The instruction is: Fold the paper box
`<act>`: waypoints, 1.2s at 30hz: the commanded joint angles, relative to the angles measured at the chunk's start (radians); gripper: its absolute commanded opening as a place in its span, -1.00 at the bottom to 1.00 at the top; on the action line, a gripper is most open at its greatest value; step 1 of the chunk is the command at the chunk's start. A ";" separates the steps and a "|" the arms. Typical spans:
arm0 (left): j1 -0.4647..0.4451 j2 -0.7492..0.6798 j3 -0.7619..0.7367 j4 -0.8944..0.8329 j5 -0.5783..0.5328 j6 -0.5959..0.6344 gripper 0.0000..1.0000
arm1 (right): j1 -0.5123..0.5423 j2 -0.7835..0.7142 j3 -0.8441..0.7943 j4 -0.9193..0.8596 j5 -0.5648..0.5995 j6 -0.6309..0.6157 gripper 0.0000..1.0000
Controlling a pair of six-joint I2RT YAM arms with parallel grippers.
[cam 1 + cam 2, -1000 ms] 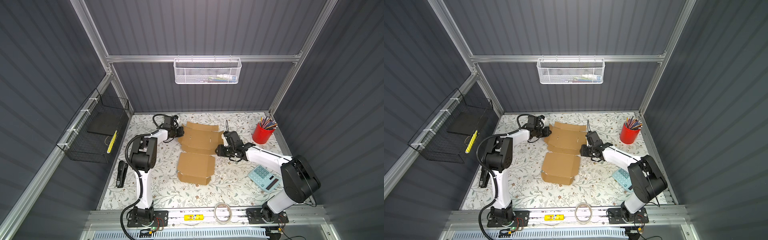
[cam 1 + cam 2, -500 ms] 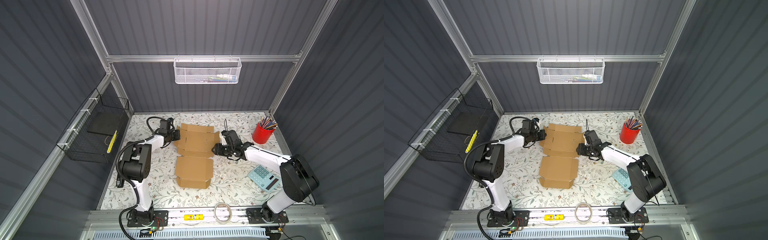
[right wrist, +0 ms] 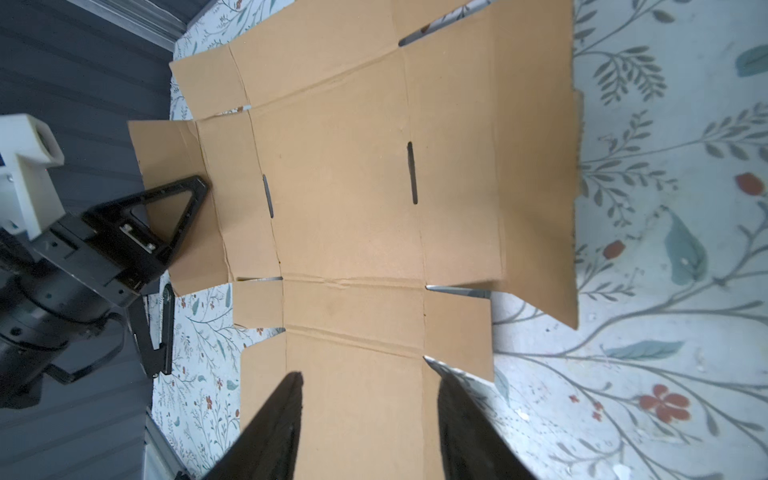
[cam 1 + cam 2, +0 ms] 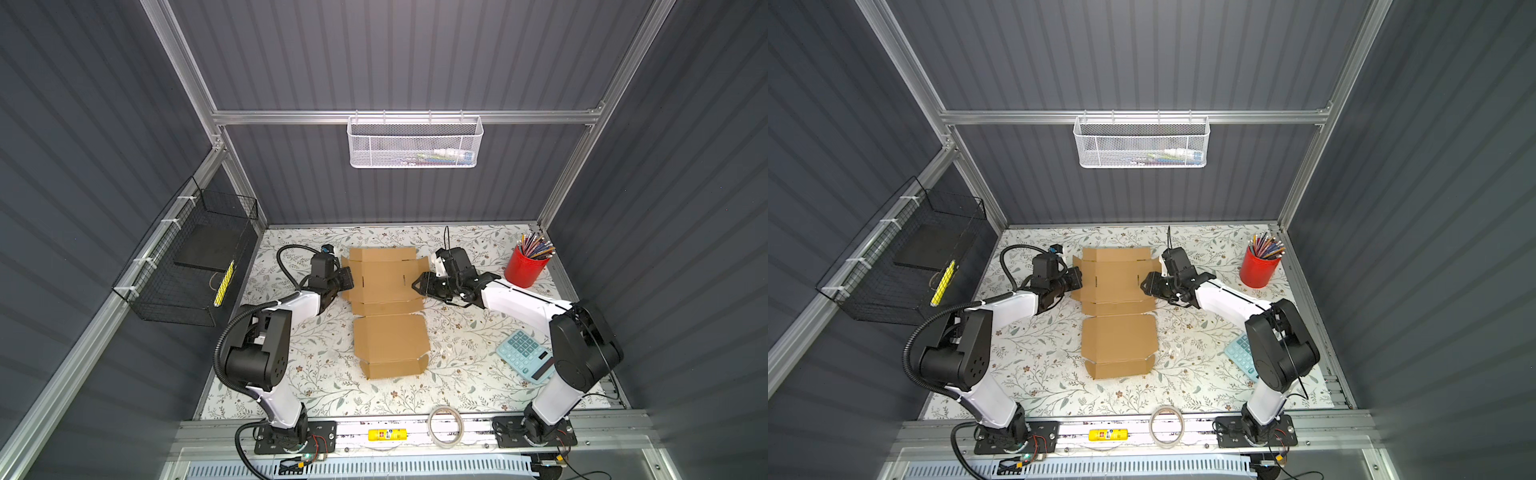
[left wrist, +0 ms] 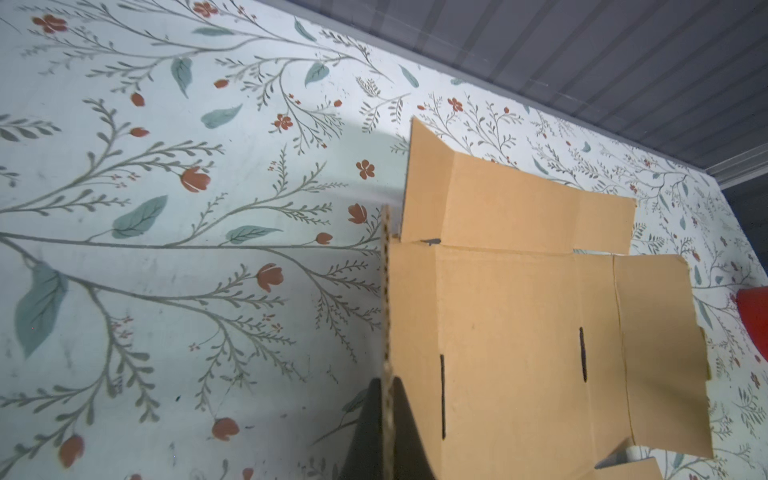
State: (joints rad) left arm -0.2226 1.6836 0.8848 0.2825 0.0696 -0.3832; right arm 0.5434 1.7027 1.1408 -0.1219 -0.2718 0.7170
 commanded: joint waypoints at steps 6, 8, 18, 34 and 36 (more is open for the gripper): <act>0.004 -0.087 -0.123 0.216 -0.092 -0.049 -1.00 | 0.003 0.000 0.068 0.035 0.067 0.197 0.16; 0.005 -0.099 -0.153 0.257 -0.094 -0.049 -1.00 | 0.002 0.006 0.064 0.083 0.071 0.258 0.18; 0.003 -0.190 -0.300 0.431 -0.140 -0.019 -1.00 | 0.001 0.104 0.103 0.248 0.038 0.528 0.23; 0.001 -0.275 -0.322 0.473 -0.080 0.016 -1.00 | 0.023 0.163 0.223 0.167 0.104 0.550 0.29; -0.003 -0.276 -0.315 0.463 -0.074 0.036 -1.00 | 0.023 0.178 0.247 0.160 0.087 0.552 0.30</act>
State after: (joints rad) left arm -0.2230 1.4250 0.5579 0.7246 -0.0299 -0.3885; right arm 0.5640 1.8511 1.3487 0.0601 -0.1833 1.2572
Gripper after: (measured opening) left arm 0.052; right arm 0.649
